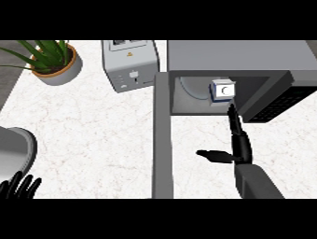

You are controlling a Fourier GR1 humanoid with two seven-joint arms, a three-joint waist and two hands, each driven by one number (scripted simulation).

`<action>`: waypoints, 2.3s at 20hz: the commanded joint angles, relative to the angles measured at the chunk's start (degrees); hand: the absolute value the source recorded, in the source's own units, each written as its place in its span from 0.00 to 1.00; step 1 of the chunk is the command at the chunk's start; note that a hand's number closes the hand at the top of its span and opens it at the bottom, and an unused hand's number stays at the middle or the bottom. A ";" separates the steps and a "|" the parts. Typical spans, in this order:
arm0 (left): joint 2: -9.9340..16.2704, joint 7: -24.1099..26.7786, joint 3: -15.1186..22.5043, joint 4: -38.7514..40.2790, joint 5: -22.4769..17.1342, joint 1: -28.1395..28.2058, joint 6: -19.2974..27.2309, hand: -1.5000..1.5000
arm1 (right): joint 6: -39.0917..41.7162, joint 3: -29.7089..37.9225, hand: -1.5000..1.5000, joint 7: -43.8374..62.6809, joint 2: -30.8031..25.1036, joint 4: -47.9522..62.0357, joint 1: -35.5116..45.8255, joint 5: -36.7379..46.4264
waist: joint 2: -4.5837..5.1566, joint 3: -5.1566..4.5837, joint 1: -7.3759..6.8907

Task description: Pick up the milk, place it into the microwave and close the microwave

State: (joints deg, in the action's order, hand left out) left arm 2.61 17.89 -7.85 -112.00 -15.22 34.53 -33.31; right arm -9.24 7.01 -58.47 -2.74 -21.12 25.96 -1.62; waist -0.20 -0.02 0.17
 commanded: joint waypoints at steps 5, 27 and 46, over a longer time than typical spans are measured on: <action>-0.63 0.09 6.24 2.07 5.82 -0.57 -3.64 0.00 | 4.69 -1.81 1.00 1.06 -3.51 -15.61 -13.67 -1.84 | -0.18 -0.06 0.62; -2.38 -0.06 16.53 23.62 24.32 -30.63 12.36 1.00 | 19.54 6.23 0.00 1.99 -15.27 -30.90 -34.34 -12.20 | 0.24 0.03 0.12; -2.60 -1.48 54.81 52.57 19.17 -51.02 25.49 1.00 | 28.98 5.87 0.00 3.47 -20.65 -37.93 -36.96 -16.00 | 0.49 -0.09 2.15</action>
State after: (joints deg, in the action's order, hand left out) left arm 0.39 13.22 38.96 -63.00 9.00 -13.41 -12.31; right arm 14.31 13.50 -52.88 -22.67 -57.38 -11.19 -16.84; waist 0.17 -0.04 1.79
